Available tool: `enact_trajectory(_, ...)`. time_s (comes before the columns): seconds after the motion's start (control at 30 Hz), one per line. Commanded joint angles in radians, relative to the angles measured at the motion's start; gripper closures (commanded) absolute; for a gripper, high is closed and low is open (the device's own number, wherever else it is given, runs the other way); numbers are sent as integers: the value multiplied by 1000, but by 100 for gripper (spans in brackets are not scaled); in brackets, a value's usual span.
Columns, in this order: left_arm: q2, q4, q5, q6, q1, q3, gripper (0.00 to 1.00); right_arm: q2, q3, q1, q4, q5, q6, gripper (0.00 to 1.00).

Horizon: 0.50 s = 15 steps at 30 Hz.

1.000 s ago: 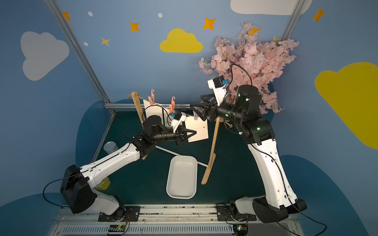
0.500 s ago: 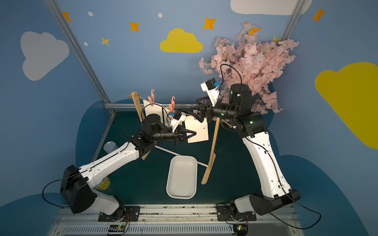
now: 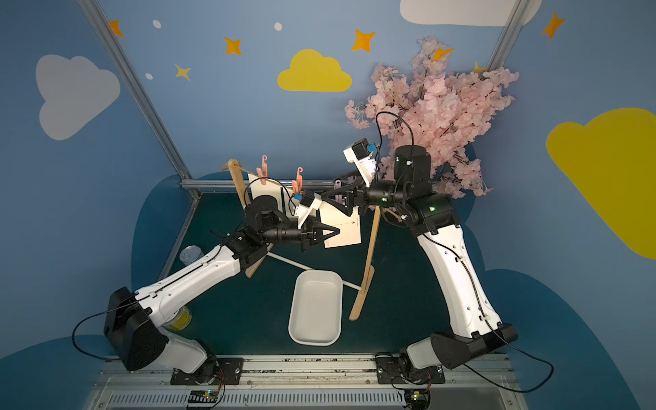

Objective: Remove the postcards from the strings
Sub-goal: Remove the clamp from the clothesline.

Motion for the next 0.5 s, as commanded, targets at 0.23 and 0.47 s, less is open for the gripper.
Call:
enact_trajectory(0.23, 15, -42, 39, 25, 8, 44, 96, 26, 37, 11, -53, -74, -33, 26)
enact_trajectory(0.47, 15, -61, 50, 35, 11, 48, 97, 36, 41, 12, -59, -108, -36, 34)
